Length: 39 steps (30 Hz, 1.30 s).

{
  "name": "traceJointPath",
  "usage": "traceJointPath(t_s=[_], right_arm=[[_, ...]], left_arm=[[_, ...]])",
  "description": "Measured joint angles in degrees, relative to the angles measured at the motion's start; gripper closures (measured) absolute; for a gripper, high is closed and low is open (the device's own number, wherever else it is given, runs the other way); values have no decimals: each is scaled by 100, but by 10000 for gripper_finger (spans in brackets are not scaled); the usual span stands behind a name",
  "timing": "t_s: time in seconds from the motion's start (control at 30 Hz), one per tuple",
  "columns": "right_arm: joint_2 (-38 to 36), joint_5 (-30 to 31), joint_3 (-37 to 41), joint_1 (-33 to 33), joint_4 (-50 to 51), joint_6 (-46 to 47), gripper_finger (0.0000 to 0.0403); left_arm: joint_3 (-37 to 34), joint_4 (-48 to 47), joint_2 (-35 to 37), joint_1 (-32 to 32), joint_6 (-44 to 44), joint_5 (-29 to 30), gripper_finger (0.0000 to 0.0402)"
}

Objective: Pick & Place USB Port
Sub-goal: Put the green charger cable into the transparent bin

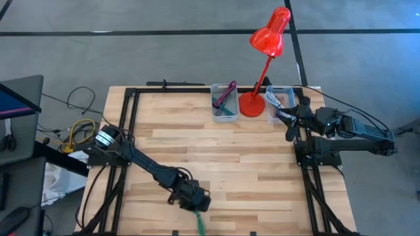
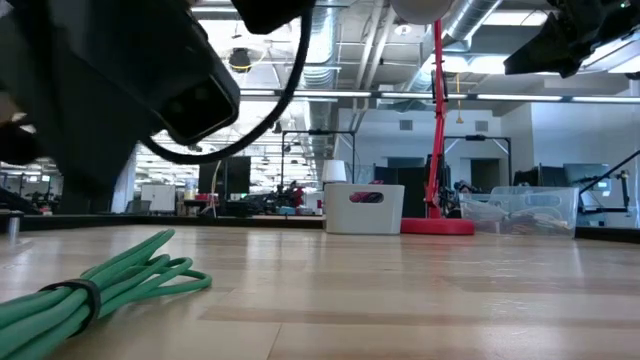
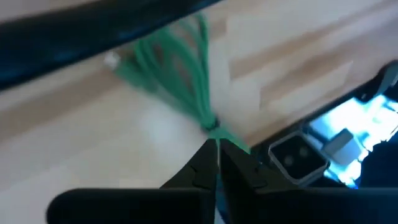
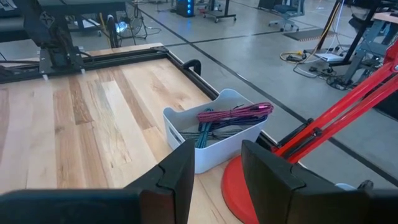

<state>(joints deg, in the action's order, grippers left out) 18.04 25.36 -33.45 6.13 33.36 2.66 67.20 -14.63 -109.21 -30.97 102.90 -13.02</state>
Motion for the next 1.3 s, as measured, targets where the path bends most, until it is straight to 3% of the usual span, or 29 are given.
traceJointPath(t_s=[0.17,0.37,0.57,0.73,0.93,1.13,1.3], right_arm=[[0,-47,0,0,22,57,278],[0,-136,0,0,28,105,278],[0,-136,0,0,31,104,278],[0,-151,0,-2,50,134,278],[-2,-149,0,0,48,146,278],[-2,-149,0,0,50,146,278],[-2,-146,0,-1,48,147,278]], left_arm=[[-2,4,0,1,152,-546,354],[-4,8,0,-10,158,386,310],[-7,-42,0,-18,251,478,274],[-7,-128,-151,-13,254,890,257],[20,-8,-560,-8,246,605,240],[15,6,-643,-9,161,802,245],[-59,7,-647,-16,-46,894,309]])
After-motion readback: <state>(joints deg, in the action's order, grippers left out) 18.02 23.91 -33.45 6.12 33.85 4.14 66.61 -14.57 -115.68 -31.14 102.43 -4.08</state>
